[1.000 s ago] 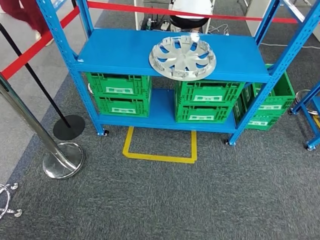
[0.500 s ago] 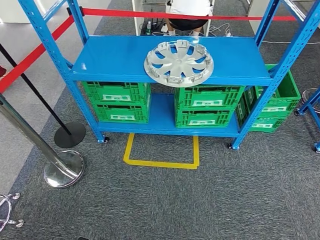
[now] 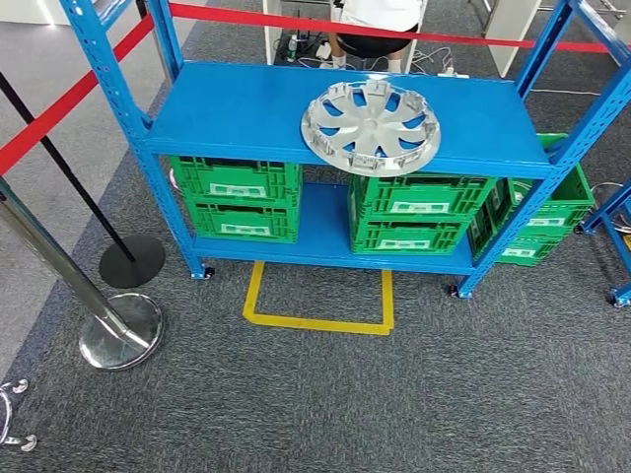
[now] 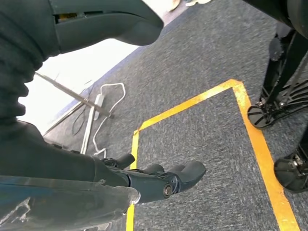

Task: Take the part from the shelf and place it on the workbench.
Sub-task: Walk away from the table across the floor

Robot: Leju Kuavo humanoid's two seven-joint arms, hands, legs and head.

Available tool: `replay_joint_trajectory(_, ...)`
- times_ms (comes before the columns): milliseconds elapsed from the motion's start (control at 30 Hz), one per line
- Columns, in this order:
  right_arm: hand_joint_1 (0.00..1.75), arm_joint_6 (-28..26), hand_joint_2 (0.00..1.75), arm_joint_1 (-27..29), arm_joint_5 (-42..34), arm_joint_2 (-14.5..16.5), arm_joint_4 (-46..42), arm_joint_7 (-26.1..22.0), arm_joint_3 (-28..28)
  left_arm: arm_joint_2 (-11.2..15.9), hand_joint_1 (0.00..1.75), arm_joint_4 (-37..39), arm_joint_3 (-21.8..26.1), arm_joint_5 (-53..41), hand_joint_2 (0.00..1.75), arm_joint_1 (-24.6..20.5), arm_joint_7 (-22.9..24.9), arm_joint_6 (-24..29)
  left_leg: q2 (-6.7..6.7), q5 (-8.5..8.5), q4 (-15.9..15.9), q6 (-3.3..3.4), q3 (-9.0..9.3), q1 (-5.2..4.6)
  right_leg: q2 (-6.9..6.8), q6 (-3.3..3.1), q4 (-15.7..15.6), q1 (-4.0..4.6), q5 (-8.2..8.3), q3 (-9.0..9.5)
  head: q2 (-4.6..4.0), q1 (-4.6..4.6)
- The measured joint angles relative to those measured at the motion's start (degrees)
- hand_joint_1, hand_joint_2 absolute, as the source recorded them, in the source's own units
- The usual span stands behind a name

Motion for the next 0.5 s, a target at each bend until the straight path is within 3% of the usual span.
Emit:
replay_joint_trajectory(67,0.0,-0.9,0.0,-0.5,1.1,0.0,-0.6,0.8,-0.2,0.3,0.0,0.0,-2.3,2.8,0.0,0.2,0.8,-0.1,0.0,-0.15,0.0,0.23,0.14,-0.08,-0.02,0.62,-0.2,-0.05,-0.03,0.24,0.0,-0.01)
replay_joint_trajectory(167,0.0,-2.3,0.0,-1.2,2.6,0.0,-1.7,1.9,-0.7,0.9,0.0,0.0,-6.1,7.0,0.0,0.7,1.9,-0.4,0.01,-0.27,0.0,0.41,0.26,-0.18,-0.02,2.8,-0.6,-0.24,-0.11,0.53,0.0,-0.03)
replay_joint_trajectory(233,0.0,-3.2,0.0,-1.7,3.6,0.0,-2.4,2.7,-1.1,1.4,0.0,0.0,-8.5,9.7,0.0,1.0,2.6,-0.5,0.01,-0.29,0.0,0.43,0.32,-0.2,-0.02,3.56,-0.7,-0.31,-0.17,0.64,0.0,-0.04)
replay_joint_trajectory(500,0.0,-7.1,0.0,-3.7,7.8,0.0,-6.1,5.9,-3.3,2.9,0.0,0.0,-19.5,21.1,0.0,2.6,5.6,-1.0,0.01,-0.25,-0.5,0.36,0.82,-0.12,-0.03,3.6,-0.6,-0.25,-0.35,0.8,0.0,-0.06)
